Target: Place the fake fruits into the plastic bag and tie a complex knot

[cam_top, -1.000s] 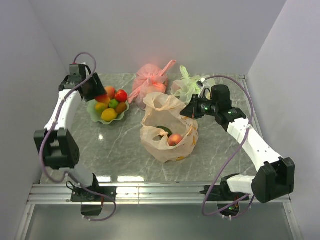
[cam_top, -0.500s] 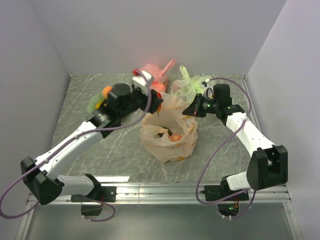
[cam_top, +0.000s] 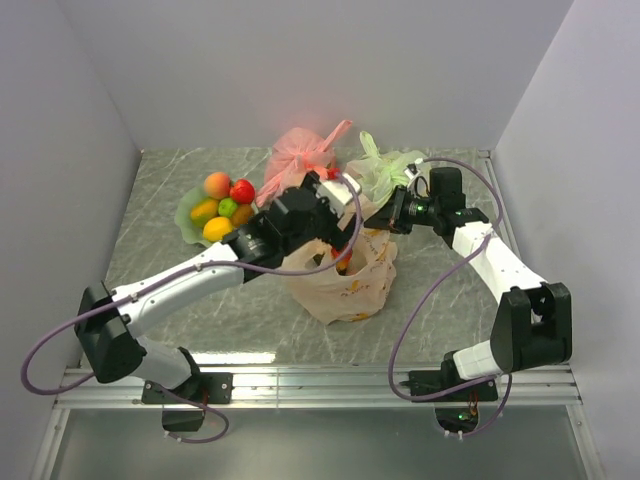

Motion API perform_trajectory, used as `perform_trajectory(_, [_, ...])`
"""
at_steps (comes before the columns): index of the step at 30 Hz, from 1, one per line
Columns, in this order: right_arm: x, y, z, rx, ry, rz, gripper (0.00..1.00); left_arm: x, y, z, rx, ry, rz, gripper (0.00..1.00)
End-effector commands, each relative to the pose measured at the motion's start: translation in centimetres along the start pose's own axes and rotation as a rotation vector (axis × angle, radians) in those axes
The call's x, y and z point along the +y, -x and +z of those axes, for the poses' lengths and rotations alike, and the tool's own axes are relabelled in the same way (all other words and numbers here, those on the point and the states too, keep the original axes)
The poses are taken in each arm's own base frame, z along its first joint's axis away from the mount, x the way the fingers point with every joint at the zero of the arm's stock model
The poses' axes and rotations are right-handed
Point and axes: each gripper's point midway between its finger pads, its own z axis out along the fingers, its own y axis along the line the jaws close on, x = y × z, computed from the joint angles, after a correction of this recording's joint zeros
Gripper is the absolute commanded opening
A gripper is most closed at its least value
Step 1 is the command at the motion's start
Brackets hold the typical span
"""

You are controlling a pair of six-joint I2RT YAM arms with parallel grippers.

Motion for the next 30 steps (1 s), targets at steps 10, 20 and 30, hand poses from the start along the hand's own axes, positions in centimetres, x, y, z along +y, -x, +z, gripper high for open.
perform_trajectory(10, [0.3, 0.7, -0.2, -0.007, 0.018, -0.051, 0.0, 19.9, 2.0, -6.6, 0.016, 0.381, -0.401, 0.97])
perform_trajectory(20, [0.2, 0.4, -0.5, -0.013, 0.011, -0.075, 0.0, 35.1, -11.3, -5.7, 0.299, 0.825, -0.829, 0.99])
perform_trajectory(30, [0.0, 0.1, -0.4, -0.005, 0.008, -0.081, 0.0, 37.6, -17.4, -1.7, 0.382, 0.824, -0.862, 0.99])
